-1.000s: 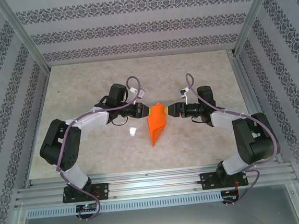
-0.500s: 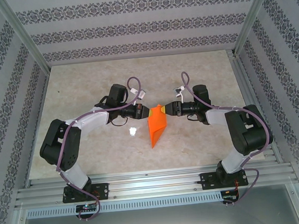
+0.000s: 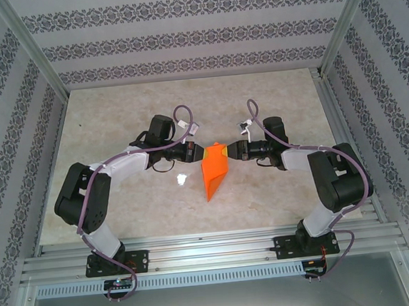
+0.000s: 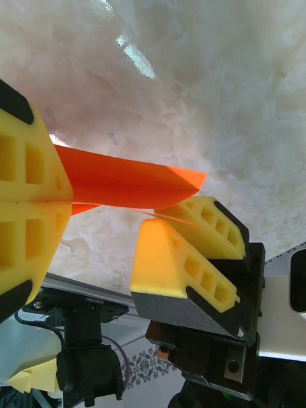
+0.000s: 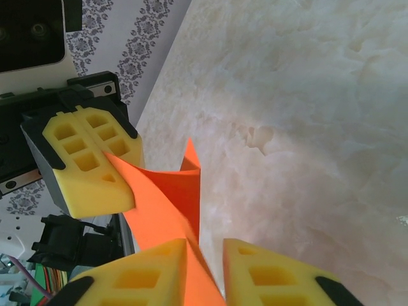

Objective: Fold a paper plane with a square sheet of paper (fold left side to right side)
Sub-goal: Place the paper at the center of the table, then fold the wing for the fifth time at the center of the table.

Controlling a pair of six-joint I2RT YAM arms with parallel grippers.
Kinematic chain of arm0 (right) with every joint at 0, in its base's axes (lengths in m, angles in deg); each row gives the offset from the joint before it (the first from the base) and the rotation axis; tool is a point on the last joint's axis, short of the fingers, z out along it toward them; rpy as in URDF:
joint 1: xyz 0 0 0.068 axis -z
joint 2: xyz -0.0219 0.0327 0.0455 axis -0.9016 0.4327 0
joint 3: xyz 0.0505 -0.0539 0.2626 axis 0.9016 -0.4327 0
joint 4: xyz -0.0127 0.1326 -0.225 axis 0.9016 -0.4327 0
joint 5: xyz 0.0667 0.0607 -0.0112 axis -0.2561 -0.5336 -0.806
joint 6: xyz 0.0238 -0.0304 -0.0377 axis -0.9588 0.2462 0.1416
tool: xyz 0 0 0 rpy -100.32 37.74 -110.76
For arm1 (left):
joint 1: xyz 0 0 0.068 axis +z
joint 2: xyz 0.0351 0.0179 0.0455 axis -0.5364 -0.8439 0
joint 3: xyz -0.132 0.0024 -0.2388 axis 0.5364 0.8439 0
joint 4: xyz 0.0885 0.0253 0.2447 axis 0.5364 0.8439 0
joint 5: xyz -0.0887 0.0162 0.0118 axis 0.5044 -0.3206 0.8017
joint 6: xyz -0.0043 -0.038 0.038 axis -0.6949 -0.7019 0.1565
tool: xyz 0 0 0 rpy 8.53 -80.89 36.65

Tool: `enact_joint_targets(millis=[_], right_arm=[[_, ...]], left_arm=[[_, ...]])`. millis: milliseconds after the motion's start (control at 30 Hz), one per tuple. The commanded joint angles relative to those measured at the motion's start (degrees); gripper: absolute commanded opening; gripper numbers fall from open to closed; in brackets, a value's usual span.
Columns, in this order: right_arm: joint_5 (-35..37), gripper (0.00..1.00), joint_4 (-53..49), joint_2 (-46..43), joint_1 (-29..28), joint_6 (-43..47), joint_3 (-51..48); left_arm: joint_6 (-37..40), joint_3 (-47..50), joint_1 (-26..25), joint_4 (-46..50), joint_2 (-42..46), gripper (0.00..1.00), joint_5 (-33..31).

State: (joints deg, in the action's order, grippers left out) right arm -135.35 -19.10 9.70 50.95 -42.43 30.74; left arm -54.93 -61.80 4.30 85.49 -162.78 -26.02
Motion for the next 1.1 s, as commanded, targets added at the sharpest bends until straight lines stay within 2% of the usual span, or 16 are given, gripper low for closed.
enact_joint_targets(millis=[0, 233, 333, 467, 500, 633, 700, 867, 1067], right_arm=[[0.3, 0.17, -3.4, -2.0, -0.2, 4.0, 1.2], [1.4, 0.04, -5.9, -2.6, -0.3, 4.5, 1.1], [2.5, 0.00, -7.6, -2.5, -0.2, 4.5, 1.5], [6.1, 0.00, -12.8, -3.4, -0.6, 3.7, 2.4], [7.1, 0.00, -13.8, -3.8, -0.9, 3.3, 2.5], [12.8, 0.00, -20.4, -4.0, -1.3, 1.3, 3.6], [14.2, 0.00, -23.1, -2.7, -1.4, -0.8, 4.7], [16.0, 0.00, -26.1, -1.5, -1.8, -6.6, 6.4], [17.8, 0.00, -30.9, -1.6, -1.9, -10.1, 9.2]], left_arm=[[1.6, -0.7, 0.2, 0.8, -1.3, 0.00, -0.8], [2.2, -1.1, 0.3, 1.2, -2.5, 0.07, -1.4], [3.1, -1.2, 0.3, 2.4, -1.7, 0.23, -3.7], [5.1, -0.4, 0.7, 5.1, 2.7, 0.52, -10.4], [5.7, 0.1, 0.7, 5.7, 4.5, 0.55, -12.8], [7.2, 2.9, 0.1, 7.6, 11.4, 0.59, -21.1], [8.1, 4.7, -2.1, 8.9, 15.0, 0.58, -25.3], [9.8, 8.0, -11.9, 11.8, 19.5, 0.58, -35.4], [7.5, 9.1, -23.3, 12.3, 17.0, 0.59, -45.4]])
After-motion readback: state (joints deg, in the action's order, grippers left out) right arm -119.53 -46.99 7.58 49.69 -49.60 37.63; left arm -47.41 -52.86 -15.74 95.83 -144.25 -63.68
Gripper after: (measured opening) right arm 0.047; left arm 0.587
